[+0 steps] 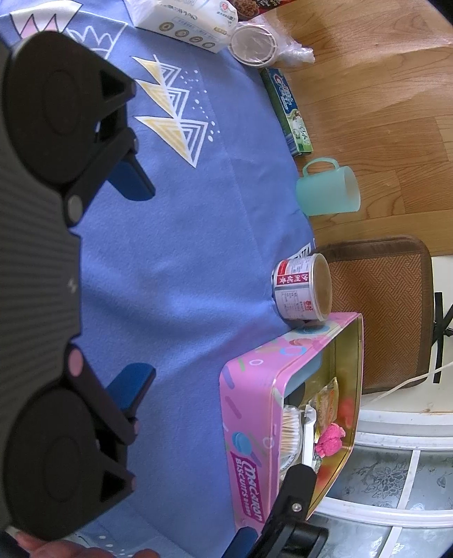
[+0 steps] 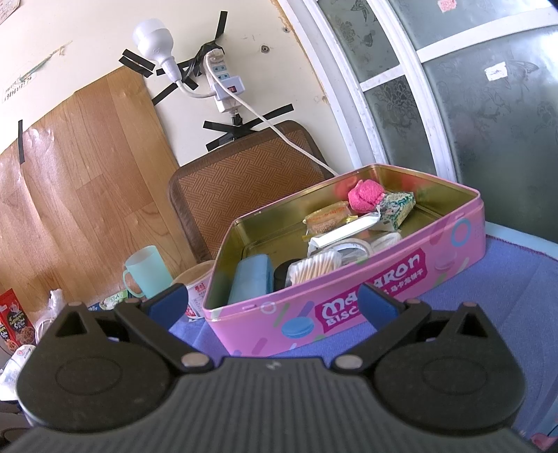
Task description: Organize soft objects
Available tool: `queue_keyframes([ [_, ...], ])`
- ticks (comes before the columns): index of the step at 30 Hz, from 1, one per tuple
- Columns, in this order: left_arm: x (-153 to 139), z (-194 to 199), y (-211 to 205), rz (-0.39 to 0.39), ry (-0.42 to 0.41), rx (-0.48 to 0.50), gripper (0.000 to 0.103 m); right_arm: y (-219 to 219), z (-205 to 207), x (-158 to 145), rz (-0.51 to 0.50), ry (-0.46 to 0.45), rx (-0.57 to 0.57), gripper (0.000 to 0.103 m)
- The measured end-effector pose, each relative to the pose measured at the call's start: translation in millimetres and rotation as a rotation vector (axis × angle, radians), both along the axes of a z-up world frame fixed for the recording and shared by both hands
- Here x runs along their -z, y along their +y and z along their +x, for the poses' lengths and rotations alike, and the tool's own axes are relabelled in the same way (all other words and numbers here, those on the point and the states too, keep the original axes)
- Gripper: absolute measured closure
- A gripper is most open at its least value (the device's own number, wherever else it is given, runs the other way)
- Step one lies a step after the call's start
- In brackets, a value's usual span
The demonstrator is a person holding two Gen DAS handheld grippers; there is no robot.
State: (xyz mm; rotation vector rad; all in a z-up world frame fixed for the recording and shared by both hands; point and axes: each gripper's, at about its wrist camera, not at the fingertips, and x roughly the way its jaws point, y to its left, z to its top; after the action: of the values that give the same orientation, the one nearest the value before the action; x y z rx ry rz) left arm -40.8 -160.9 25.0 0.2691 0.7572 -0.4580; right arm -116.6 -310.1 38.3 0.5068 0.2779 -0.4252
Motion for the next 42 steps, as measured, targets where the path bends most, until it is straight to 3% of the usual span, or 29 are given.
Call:
queue_keyframes([
  [42, -0.5, 0.9, -0.6, -0.002, 0.011, 0.024, 0.0, -1.0, 1.1, -0.7, 0.003, 0.0, 0.003, 0.0],
])
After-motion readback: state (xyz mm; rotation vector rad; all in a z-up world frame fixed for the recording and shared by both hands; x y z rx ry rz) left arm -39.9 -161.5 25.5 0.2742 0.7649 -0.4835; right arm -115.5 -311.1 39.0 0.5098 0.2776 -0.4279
